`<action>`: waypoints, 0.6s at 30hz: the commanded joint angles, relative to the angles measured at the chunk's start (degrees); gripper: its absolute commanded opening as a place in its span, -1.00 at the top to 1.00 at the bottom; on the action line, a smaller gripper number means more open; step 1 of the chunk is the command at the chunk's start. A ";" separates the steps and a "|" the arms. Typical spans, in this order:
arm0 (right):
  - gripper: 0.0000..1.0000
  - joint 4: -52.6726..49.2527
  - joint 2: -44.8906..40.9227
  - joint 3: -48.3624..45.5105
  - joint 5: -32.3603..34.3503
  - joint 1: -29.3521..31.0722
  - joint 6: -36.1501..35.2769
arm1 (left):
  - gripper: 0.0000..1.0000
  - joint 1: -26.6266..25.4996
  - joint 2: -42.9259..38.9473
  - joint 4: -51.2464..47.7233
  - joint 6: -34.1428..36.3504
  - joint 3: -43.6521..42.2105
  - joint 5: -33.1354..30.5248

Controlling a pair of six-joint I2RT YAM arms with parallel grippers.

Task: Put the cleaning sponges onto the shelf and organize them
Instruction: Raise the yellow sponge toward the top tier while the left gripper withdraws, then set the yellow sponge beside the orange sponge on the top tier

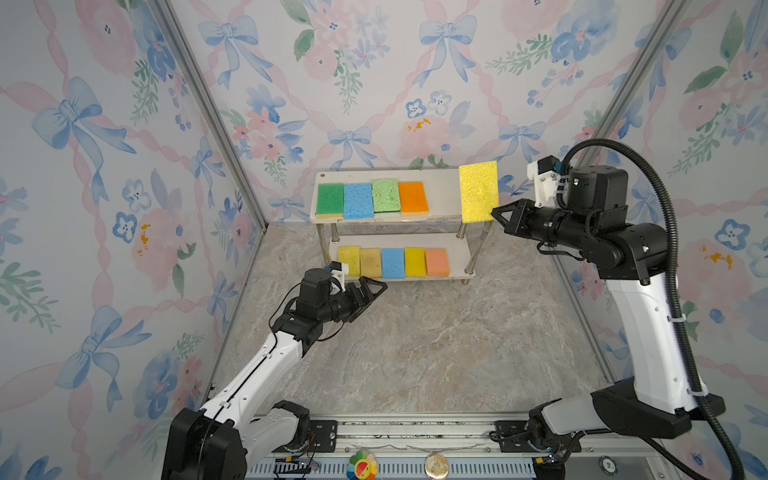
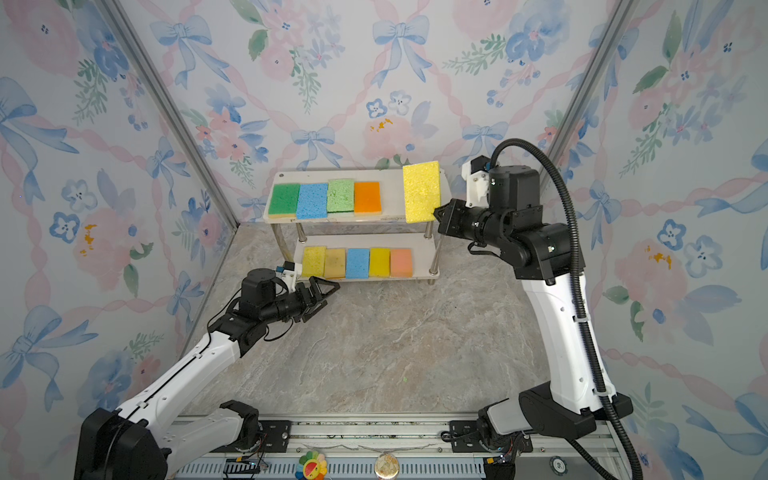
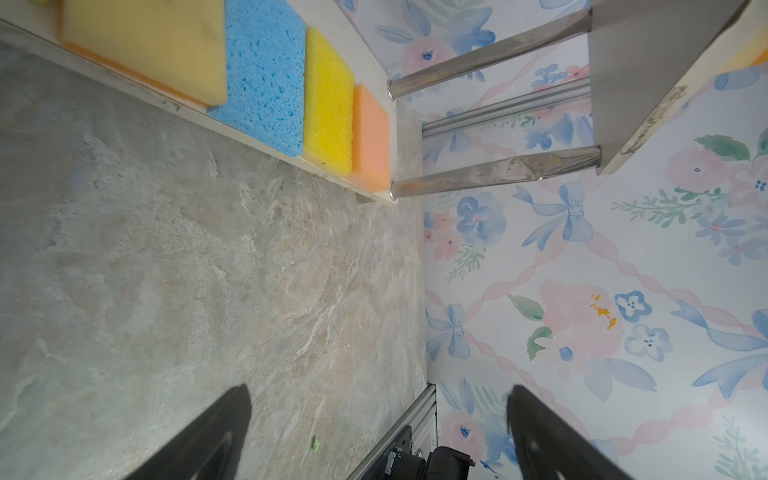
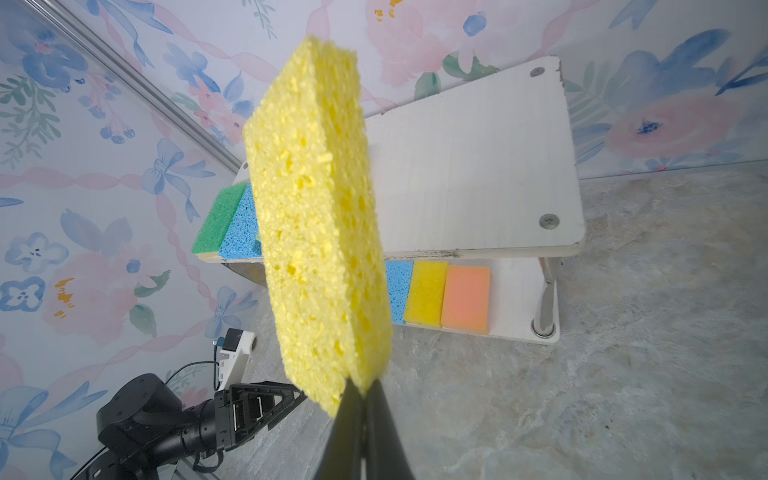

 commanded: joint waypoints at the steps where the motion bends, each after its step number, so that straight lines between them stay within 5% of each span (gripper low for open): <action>1: 0.89 -3.10 0.86 3.51 1.09 -0.95 -2.21 | -0.96 0.23 -1.70 -3.81 3.14 -1.05 -1.23; 18: 0.89 -5.05 12.10 14.42 -5.34 -2.90 0.05 | -0.96 1.15 -2.71 -6.73 2.70 -6.25 -1.26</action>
